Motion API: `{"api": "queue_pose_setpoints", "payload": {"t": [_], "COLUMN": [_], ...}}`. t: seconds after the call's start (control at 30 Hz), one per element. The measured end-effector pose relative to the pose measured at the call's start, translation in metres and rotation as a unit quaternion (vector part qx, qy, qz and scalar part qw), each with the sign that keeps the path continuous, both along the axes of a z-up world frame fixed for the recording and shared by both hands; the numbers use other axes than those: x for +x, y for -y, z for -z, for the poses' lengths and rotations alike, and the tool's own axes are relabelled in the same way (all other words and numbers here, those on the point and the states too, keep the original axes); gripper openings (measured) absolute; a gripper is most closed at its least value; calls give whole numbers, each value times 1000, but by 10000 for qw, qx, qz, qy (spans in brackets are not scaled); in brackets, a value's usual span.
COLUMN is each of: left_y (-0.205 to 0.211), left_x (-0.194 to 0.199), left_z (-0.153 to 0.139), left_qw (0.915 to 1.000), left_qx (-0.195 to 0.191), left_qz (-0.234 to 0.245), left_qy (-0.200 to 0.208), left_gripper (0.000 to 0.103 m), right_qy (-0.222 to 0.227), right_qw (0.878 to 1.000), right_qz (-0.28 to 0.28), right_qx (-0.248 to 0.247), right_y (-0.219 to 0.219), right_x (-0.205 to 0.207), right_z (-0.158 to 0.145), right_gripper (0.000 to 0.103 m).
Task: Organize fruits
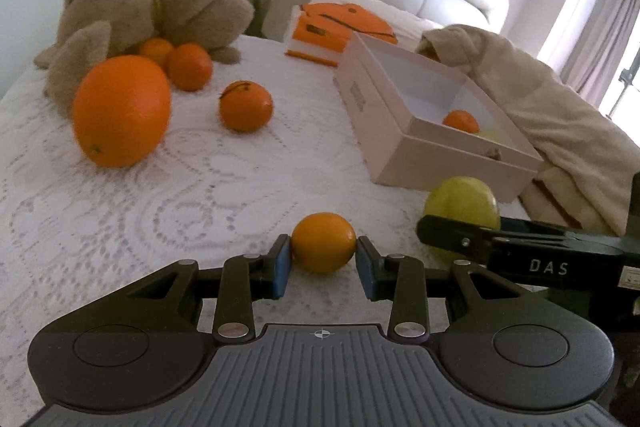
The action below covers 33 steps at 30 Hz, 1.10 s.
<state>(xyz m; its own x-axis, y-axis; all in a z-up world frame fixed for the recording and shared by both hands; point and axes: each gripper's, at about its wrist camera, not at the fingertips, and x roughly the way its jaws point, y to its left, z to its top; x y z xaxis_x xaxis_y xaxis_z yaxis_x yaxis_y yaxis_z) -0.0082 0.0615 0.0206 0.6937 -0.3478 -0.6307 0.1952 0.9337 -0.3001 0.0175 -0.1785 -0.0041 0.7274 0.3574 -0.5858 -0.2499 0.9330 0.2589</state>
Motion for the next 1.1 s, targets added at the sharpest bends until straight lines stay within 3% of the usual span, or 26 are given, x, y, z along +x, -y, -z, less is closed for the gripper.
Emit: {"api": "queue_pose_setpoints", "payload": {"t": [0.17,0.5,0.7,0.77,0.9,0.97,1.1], "left_y": [-5,-32,-42,-37,-11,-1,11], "left_x": [-4,-14,-25,-29,-32,-32,-25], "left_z": [-2,-8,-31,-38,-36,-31,-24], "left_qw": [9989,9961,9919,9917,9858,9813,9785], "left_qx": [390,446,398,579,1334,1630,1867], "left_qz": [-241,-720,-944,-703,-120,-99,12], "left_qy": [109,240,752,909,1014,1023,881], "left_gripper": [41,41,41,41,42,43,43], "right_qy": [-1,-2,-3,-4,-4,-3,-4], "right_qw": [10000,10000,10000,10000,10000,10000,10000], "right_qz": [3,6,5,0,5,6,5], "right_qx": [3,6,9,9,13,14,20], "right_y": [-1,0,0,0,-1,-1,0], "right_x": [0,0,0,0,1,1,1], "right_z": [0,0,0,1,1,1,1], "right_gripper": [91,91,91,92,92,92,92]}}
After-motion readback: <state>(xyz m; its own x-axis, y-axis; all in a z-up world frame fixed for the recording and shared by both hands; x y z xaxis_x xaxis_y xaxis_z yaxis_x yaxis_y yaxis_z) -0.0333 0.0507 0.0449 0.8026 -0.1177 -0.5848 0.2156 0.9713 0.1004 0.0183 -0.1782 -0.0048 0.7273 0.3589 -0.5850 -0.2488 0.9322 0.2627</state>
